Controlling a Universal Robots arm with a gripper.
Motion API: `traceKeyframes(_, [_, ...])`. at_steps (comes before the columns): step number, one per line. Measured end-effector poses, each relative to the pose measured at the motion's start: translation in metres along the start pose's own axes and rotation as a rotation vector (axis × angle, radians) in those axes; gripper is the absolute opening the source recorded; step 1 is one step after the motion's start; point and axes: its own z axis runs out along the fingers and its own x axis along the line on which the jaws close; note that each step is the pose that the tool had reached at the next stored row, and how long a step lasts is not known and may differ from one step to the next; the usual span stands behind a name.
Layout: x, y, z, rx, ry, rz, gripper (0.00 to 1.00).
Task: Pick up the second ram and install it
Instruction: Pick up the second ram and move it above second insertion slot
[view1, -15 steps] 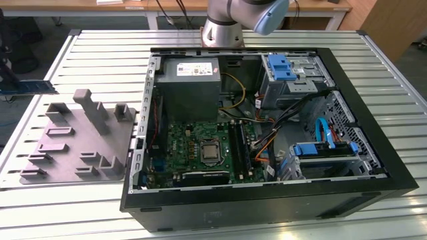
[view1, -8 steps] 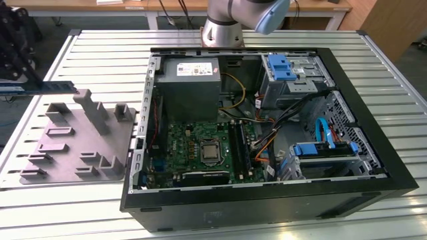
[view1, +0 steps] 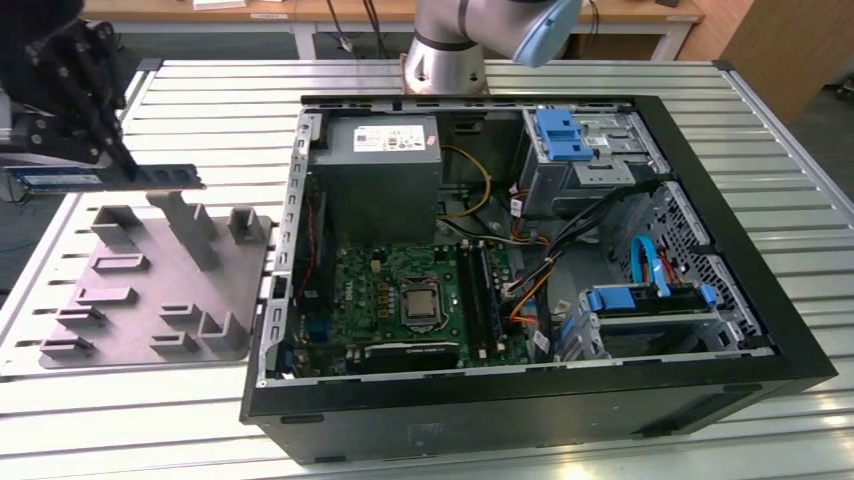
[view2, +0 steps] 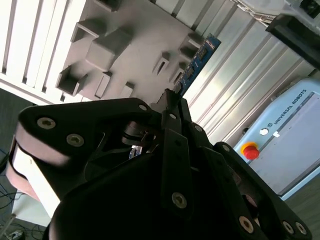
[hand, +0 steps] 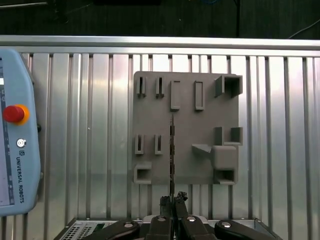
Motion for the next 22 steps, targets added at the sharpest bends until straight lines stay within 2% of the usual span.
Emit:
traceKeyframes(8, [-0.0005,-0.0360,0.0009,-0.0039,0.0000,0.000,0.14])
traceKeyframes(12, [-0.0006,-0.0511,0.0006,-0.0048,0.0000,0.000,0.14])
traceKeyframes(22, [-0.0008,-0.0756,0.0004,-0.0059,0.0001,0.000,0.14])
